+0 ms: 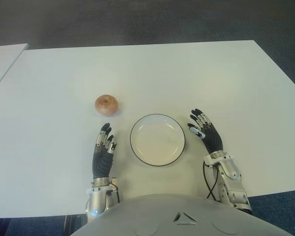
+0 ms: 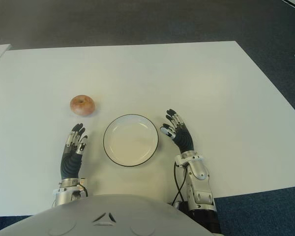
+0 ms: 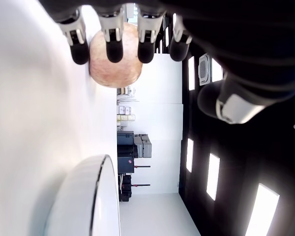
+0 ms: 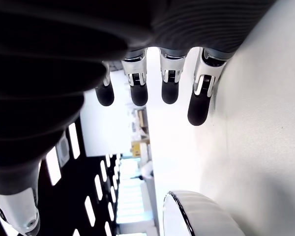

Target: Put the apples into the plate.

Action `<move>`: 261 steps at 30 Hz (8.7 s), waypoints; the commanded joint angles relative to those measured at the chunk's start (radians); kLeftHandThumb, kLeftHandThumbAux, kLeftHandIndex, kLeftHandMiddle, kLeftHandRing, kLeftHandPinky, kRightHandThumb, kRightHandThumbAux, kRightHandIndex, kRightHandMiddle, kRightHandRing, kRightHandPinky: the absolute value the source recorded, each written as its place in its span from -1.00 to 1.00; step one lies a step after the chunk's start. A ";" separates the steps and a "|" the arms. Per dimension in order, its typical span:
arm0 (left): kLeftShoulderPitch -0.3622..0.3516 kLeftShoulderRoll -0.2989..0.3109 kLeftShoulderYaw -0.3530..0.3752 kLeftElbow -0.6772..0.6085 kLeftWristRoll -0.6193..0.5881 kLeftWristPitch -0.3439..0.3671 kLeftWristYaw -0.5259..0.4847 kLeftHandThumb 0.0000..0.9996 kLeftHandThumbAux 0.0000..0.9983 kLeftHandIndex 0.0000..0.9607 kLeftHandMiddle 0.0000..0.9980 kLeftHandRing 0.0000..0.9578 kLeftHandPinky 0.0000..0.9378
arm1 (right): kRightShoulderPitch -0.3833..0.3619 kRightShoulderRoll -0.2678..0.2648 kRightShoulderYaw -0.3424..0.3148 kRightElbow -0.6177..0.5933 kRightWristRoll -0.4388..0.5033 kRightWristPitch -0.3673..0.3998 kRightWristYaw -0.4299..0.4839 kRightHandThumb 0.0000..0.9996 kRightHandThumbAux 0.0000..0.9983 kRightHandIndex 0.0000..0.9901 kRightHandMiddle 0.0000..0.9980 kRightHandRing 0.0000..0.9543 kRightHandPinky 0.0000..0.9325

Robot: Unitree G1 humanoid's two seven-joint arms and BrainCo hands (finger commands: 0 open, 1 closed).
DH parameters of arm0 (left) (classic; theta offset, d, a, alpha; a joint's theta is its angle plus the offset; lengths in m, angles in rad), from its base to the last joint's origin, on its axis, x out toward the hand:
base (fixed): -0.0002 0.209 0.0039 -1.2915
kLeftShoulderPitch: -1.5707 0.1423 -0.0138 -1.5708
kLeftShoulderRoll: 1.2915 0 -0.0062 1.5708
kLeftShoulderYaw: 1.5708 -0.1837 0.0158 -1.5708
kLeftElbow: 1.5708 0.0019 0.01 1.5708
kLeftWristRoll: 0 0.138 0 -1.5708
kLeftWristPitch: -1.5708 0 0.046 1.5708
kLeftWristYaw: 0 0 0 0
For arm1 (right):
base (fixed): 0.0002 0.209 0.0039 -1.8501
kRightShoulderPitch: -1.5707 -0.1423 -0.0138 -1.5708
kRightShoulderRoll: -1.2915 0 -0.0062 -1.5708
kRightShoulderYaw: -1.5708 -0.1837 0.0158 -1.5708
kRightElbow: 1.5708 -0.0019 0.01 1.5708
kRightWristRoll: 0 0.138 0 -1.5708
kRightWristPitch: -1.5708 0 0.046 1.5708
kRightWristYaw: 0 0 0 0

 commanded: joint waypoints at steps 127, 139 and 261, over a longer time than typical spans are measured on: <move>-0.638 0.676 -0.012 0.037 1.021 0.505 -0.204 -0.42 -0.46 -1.00 -1.00 -1.00 -0.99 | -0.080 0.026 0.020 0.226 -0.023 -0.085 -0.004 -0.71 0.28 -1.00 -1.00 -1.00 -1.00; -0.674 0.675 -0.055 0.095 1.015 0.517 -0.161 -0.44 -0.44 -1.00 -1.00 -1.00 -1.00 | -0.086 0.031 0.011 0.249 -0.014 -0.098 -0.001 -0.71 0.30 -1.00 -1.00 -1.00 -1.00; -1.012 0.549 -0.442 0.823 0.893 0.570 0.043 0.42 0.33 -0.11 0.17 0.15 0.15 | -0.056 0.028 -0.012 0.238 -0.028 -0.146 0.009 -0.77 0.29 -1.00 -0.99 -1.00 -1.00</move>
